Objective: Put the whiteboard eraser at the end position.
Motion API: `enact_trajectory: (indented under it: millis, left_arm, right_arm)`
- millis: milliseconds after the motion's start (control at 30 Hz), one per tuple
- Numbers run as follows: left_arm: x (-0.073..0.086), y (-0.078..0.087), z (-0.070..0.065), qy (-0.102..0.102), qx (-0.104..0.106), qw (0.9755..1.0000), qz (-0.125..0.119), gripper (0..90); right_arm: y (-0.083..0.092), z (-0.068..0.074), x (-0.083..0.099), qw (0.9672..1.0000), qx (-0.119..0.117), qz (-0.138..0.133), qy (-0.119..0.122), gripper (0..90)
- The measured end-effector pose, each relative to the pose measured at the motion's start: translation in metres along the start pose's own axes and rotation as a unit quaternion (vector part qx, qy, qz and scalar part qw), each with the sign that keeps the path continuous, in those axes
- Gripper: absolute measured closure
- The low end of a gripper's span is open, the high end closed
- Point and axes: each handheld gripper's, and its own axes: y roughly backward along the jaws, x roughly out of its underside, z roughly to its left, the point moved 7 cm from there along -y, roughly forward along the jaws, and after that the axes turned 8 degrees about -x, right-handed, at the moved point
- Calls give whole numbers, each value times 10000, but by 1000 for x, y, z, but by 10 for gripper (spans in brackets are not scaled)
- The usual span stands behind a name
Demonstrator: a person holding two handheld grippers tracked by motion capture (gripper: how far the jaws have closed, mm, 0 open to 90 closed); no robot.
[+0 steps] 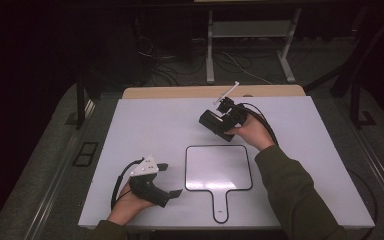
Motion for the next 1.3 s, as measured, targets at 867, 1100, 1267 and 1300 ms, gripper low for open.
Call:
enact_trajectory:
  millis: [867, 1100, 1267, 1300]
  left_arm:
    - [0, -1, 2, -48, -6, 10000, 35, 0]
    - [1, -2, 3, -65, 5, 9999, 77, 0]
    - [3, -5, 6, -88, -5, 9999, 101, 0]
    - [2, -5, 6, -87, -12, 9999, 90, 0]
  right_arm:
    - [-46, -60, 9, 9984, 183, 300, -439, 382]
    - [-54, -61, 9, 9986, 254, 356, -304, 380]
    - [-48, -60, 8, 9986, 169, 137, -472, 351]
    - [-45, -60, 7, 9984, 127, 41, -552, 344]
